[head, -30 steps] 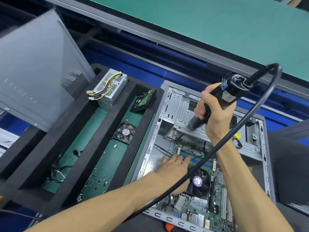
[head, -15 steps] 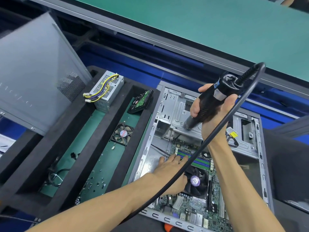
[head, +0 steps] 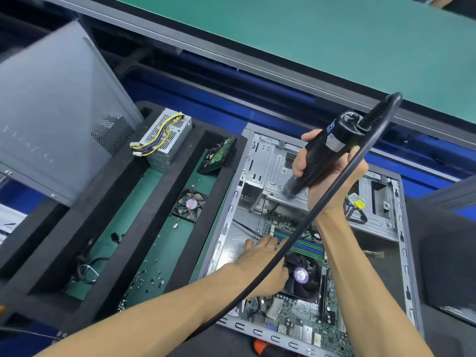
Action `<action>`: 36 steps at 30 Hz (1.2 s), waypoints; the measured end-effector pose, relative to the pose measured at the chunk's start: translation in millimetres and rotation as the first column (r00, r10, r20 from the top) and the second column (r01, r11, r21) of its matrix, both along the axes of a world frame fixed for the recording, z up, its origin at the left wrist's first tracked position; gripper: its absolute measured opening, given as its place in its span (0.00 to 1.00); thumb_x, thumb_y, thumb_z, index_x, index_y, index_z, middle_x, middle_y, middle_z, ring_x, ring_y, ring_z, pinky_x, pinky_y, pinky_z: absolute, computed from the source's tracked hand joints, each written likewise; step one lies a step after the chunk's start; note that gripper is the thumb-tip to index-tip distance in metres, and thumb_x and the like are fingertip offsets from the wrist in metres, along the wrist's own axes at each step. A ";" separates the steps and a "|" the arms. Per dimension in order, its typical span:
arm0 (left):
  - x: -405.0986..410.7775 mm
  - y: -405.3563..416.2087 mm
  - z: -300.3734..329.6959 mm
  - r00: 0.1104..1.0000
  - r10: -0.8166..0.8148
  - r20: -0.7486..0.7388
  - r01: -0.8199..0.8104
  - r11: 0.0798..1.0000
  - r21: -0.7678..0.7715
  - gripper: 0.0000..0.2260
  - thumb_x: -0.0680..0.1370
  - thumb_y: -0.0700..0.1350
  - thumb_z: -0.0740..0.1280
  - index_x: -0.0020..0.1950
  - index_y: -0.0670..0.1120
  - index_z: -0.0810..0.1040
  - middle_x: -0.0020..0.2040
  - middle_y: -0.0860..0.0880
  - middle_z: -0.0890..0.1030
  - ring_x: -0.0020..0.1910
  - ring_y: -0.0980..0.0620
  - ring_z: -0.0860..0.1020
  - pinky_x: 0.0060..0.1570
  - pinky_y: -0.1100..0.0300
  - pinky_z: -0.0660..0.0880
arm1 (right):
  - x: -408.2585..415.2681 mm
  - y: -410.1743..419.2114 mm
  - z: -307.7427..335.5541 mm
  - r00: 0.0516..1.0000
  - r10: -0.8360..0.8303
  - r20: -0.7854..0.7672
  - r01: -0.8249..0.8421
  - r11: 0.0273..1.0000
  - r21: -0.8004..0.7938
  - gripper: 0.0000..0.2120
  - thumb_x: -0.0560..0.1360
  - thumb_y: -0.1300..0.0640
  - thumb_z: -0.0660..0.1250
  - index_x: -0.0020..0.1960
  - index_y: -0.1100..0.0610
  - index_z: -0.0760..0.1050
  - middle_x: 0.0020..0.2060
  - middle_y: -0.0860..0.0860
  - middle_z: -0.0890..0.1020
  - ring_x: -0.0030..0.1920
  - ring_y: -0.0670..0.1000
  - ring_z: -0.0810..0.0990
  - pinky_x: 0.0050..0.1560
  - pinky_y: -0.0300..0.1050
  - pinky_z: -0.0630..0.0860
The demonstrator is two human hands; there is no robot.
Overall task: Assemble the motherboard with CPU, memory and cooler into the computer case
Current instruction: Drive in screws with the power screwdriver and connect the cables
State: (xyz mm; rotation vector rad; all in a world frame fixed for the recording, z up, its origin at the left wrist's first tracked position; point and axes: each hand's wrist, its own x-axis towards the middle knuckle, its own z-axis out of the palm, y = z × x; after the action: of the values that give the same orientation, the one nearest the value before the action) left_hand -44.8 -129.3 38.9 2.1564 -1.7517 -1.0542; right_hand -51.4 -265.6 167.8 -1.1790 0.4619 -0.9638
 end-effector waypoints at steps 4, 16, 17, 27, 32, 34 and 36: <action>0.0 -0.8 -0.7 1.000 -0.001 0.004 0.001 1.000 -0.016 0.29 0.80 0.50 0.56 0.79 0.46 0.52 0.78 0.41 0.60 0.78 0.44 0.53 0.75 0.39 0.54 | -3.9 2.1 -1.8 0.999 0.041 -0.036 -0.045 0.993 -0.113 0.32 0.68 0.25 0.66 0.50 0.54 0.78 0.28 0.53 0.72 0.27 0.51 0.68 0.31 0.43 0.68; 1.1 0.4 0.7 1.000 -0.011 0.012 0.011 1.000 0.003 0.29 0.80 0.50 0.56 0.79 0.45 0.52 0.78 0.41 0.60 0.78 0.44 0.53 0.75 0.39 0.53 | 5.6 -4.4 -7.8 0.984 -0.118 -0.137 0.083 0.967 -0.240 0.16 0.75 0.57 0.72 0.34 0.62 0.70 0.22 0.50 0.69 0.21 0.51 0.66 0.24 0.43 0.66; 0.8 0.4 1.5 1.000 -0.011 0.008 0.011 1.000 0.003 0.29 0.80 0.50 0.56 0.80 0.45 0.51 0.78 0.41 0.60 0.78 0.44 0.53 0.75 0.39 0.53 | 5.1 -4.7 -8.6 0.984 -0.116 -0.132 0.083 0.968 -0.238 0.15 0.75 0.57 0.72 0.34 0.60 0.71 0.22 0.49 0.69 0.22 0.51 0.66 0.25 0.43 0.67; 1.8 1.6 10.7 1.000 -0.025 -0.002 0.025 0.999 0.027 0.29 0.82 0.51 0.56 0.80 0.45 0.51 0.79 0.41 0.57 0.79 0.45 0.50 0.76 0.39 0.51 | 7.0 -5.1 -10.1 0.982 -0.144 -0.125 0.110 0.964 -0.242 0.12 0.75 0.58 0.71 0.35 0.54 0.72 0.22 0.48 0.70 0.21 0.50 0.67 0.24 0.43 0.66; 4.6 1.0 14.6 0.999 -0.033 0.011 0.032 0.998 0.052 0.27 0.82 0.51 0.56 0.79 0.42 0.57 0.78 0.40 0.59 0.79 0.44 0.52 0.75 0.39 0.52 | 7.5 -3.2 -6.5 0.988 -0.100 -0.117 0.066 0.961 -0.268 0.03 0.77 0.57 0.71 0.46 0.51 0.82 0.23 0.49 0.70 0.22 0.50 0.67 0.26 0.43 0.67; 5.7 0.0 17.4 1.000 -0.029 0.007 0.029 0.998 0.055 0.28 0.82 0.51 0.56 0.80 0.43 0.54 0.79 0.41 0.58 0.79 0.45 0.52 0.76 0.39 0.52 | 5.3 -2.8 -2.4 0.992 -0.084 -0.095 0.052 0.953 -0.299 0.09 0.78 0.57 0.70 0.55 0.48 0.83 0.23 0.49 0.71 0.22 0.50 0.67 0.26 0.43 0.68; 6.5 -2.4 21.4 0.999 -0.034 0.019 0.033 0.997 0.069 0.31 0.82 0.51 0.57 0.81 0.46 0.48 0.80 0.43 0.57 0.80 0.46 0.51 0.75 0.38 0.50 | 1.1 -3.7 3.9 0.993 -0.085 -0.077 0.055 0.944 -0.325 0.10 0.78 0.58 0.69 0.58 0.49 0.82 0.24 0.48 0.72 0.22 0.50 0.68 0.26 0.41 0.69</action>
State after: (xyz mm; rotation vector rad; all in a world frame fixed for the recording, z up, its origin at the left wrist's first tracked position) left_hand -38.3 -131.7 60.3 2.1922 -1.7917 -1.1204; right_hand -50.3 -269.3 171.6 -1.5156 0.4303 -1.0785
